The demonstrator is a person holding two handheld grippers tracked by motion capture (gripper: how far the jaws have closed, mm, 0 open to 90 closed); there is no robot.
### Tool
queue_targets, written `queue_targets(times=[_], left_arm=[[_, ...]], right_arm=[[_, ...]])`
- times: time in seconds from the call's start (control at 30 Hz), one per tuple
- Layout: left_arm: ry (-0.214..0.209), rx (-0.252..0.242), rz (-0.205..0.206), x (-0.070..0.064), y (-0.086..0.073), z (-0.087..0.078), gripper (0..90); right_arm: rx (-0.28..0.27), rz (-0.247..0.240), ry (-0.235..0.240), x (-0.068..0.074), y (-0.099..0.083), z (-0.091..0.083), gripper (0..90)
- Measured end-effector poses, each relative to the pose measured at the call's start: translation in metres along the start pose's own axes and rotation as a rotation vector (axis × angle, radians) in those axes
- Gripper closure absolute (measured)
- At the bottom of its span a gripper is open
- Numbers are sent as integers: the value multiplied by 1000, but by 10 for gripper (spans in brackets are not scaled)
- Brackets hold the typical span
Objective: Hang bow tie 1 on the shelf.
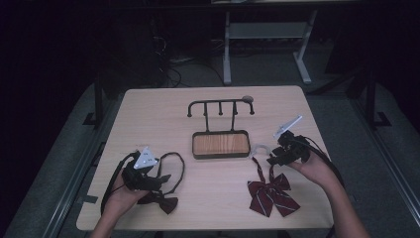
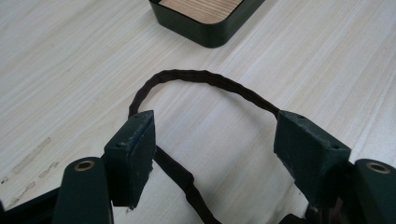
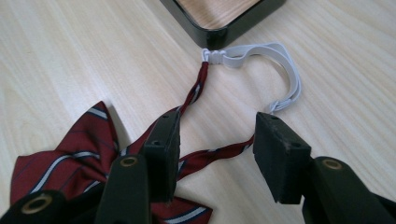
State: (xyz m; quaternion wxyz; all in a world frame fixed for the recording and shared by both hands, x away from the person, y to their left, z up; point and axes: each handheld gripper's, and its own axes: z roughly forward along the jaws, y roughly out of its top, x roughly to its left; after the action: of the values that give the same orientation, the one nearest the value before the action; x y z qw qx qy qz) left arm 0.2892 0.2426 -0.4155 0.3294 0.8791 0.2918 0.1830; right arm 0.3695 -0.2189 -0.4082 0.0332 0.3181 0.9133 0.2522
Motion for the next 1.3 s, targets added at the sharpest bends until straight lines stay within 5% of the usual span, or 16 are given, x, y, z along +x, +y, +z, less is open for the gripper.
queue_targets(times=[0.93, 1.3], left_arm=[[10, -5, -20, 5, -5, -5, 289], [12, -9, -22, 5, -5, -5, 285]], right_arm=[[148, 87, -82, -27, 17, 33, 590], [199, 80, -96, -27, 19, 42, 668]])
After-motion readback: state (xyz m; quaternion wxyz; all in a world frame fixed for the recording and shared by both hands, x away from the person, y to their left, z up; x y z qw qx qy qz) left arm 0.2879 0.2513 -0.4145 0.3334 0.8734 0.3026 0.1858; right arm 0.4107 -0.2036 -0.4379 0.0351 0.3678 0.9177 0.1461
